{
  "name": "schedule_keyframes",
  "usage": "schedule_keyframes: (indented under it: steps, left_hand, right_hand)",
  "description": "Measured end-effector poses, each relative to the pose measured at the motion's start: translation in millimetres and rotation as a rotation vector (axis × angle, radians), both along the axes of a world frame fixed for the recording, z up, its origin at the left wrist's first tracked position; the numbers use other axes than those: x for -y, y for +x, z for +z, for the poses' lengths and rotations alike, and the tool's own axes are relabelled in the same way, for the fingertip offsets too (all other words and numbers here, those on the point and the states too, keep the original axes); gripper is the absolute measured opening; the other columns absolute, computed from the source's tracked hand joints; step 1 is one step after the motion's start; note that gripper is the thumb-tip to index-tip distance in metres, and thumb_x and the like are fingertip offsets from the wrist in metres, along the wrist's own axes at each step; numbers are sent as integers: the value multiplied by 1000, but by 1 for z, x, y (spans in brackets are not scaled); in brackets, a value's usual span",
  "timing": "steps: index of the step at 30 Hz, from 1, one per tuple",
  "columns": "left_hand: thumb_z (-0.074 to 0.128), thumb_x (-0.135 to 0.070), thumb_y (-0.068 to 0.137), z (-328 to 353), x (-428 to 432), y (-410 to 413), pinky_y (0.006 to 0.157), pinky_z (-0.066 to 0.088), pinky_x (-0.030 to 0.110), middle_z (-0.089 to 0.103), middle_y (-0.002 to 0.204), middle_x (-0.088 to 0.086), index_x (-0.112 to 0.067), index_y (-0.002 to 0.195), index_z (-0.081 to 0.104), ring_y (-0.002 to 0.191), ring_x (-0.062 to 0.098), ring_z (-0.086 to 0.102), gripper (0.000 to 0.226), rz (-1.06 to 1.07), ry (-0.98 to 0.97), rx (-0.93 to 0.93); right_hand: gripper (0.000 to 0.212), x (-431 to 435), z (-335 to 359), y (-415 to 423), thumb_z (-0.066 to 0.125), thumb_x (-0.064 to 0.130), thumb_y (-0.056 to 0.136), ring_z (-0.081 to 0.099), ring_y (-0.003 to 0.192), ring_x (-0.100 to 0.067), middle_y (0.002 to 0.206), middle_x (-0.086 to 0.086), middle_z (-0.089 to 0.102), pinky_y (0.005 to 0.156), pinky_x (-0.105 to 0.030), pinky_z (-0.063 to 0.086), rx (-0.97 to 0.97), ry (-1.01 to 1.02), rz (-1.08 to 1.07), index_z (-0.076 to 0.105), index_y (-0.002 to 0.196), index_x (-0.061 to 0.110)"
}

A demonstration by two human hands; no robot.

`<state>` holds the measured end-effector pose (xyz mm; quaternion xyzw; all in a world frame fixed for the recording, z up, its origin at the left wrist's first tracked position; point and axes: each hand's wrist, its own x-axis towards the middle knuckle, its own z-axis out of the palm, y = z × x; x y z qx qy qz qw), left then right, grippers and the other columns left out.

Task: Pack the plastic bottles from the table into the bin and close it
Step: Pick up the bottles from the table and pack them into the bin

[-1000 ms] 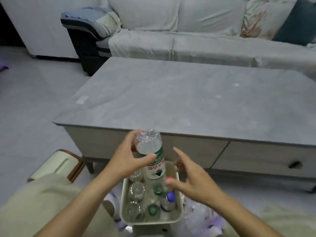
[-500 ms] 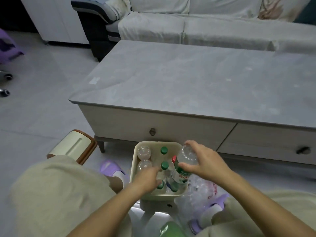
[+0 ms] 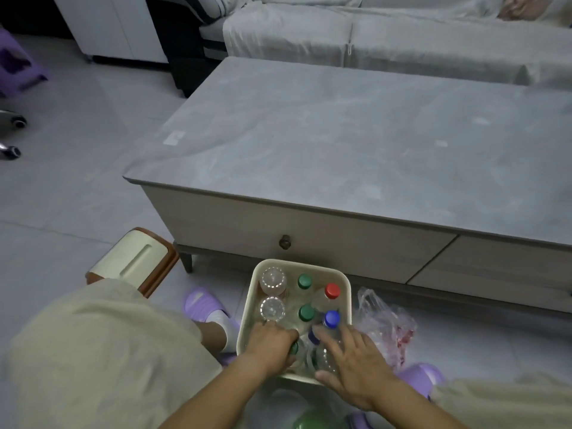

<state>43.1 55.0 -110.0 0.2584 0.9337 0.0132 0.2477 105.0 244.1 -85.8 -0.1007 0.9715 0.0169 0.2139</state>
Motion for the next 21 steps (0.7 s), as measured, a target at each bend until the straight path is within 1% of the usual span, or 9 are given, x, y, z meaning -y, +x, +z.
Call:
schedule_keyframes:
  steps: [3,6,8,9,11,13,16,18,21]
  left_hand:
    - [55,-39,86,-2,5,1,89,43,40,62,119,12,-19,116,52,115,32,51,36,-16,25,24]
    - [52,-41,88,-2,9,-1,92,44,38,59,121,9,-17,115,54,116,28,50,36,69,170,-34]
    - [47,-41,90,-6,14,-5,102,40,34,54,130,4,-17,121,54,123,23,47,40,183,320,-157]
    - [45,-41,90,-9,16,-7,108,35,33,49,138,3,-17,128,50,130,22,42,45,235,349,-211]
    - [37,-47,91,-14,22,-12,116,22,34,30,155,4,-16,144,31,144,21,23,61,317,312,-211]
    - [18,-60,86,-23,25,-15,120,6,35,4,161,2,-13,150,11,149,20,3,80,330,227,-159]
    - [-9,-79,73,-33,23,-12,115,-14,31,-20,153,2,-10,149,-7,145,21,-17,102,290,176,-135]
    - [-5,-76,77,-41,19,-9,114,-8,33,-9,155,9,-5,146,-3,146,27,-7,100,292,168,-204]
    - [13,-67,89,-48,17,-4,113,1,33,13,155,16,-1,146,14,146,27,8,87,316,173,-220]
  right_hand:
    - [64,3,-26,-9,12,65,90,50,126,-30,131,-17,58,104,-44,17,21,-40,-9,44,133,30]
    - [65,1,-46,-21,15,65,90,7,144,-24,138,-15,51,107,-45,4,30,-31,-25,41,136,29]
    - [67,3,-43,-28,14,67,89,-10,146,-23,139,-17,49,107,-44,2,38,-32,-38,40,137,28]
    - [71,3,-39,-30,10,69,88,-17,145,-23,144,-19,42,107,-44,-2,17,-56,-47,35,141,28]
    - [86,3,-37,-34,-7,75,77,-24,142,-19,158,-16,7,110,-40,-12,-41,-147,-20,10,149,31]
    - [99,0,-31,-37,-18,76,65,-7,146,-21,160,-7,-4,116,-38,-1,-18,-262,-127,0,150,30]
    - [98,9,-36,-43,-6,76,77,19,144,-27,159,-9,7,116,-39,13,-81,-231,-217,19,149,14]
    - [87,19,-46,-42,10,70,89,33,139,-28,153,-12,25,110,-39,15,-40,-213,-234,38,141,6]
    - [82,30,-54,-39,14,65,92,26,140,-24,149,-14,37,110,-40,13,-73,-222,-252,40,139,3]
